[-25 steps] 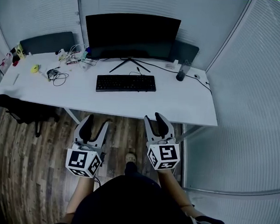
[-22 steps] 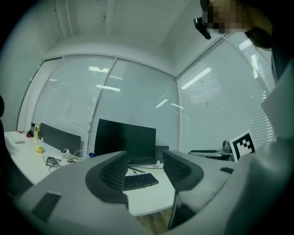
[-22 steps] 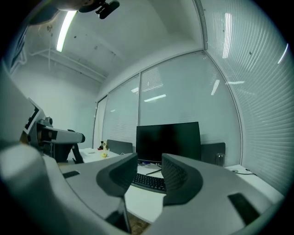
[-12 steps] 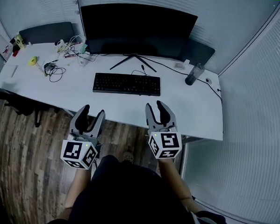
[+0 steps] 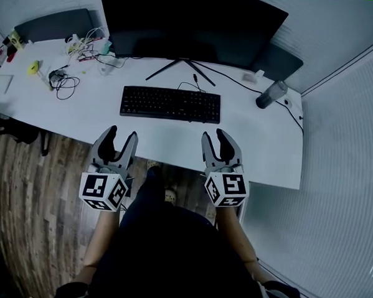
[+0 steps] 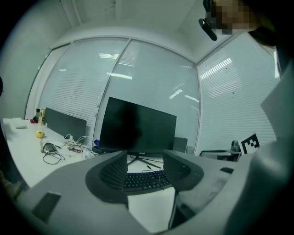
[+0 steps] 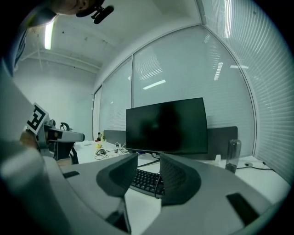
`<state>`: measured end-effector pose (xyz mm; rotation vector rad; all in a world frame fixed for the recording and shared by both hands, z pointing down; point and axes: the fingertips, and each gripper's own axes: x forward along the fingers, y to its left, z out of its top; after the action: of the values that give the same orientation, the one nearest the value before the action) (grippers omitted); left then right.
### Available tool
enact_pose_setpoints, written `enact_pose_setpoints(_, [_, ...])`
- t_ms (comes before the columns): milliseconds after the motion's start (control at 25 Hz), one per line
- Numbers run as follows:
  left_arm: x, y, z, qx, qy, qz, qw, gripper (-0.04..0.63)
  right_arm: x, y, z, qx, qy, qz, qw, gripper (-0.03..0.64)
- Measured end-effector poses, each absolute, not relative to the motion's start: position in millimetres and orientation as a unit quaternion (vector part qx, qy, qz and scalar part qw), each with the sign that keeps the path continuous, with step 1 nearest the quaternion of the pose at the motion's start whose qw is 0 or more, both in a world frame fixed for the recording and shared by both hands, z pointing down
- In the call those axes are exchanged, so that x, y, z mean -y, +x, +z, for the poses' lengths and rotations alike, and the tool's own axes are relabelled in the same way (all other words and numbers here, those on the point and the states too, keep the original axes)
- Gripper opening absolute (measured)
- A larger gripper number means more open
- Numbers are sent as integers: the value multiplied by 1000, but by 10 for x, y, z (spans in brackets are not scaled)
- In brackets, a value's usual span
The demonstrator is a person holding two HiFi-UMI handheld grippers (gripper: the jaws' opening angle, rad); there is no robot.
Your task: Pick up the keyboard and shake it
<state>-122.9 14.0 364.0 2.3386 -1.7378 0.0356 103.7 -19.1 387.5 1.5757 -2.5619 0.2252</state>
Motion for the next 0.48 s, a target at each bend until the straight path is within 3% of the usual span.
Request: enact_pose_setpoints(480, [1240, -1550, 4190, 559, 815, 46, 143, 224, 1272, 830, 4514, 829, 534, 90, 143, 156])
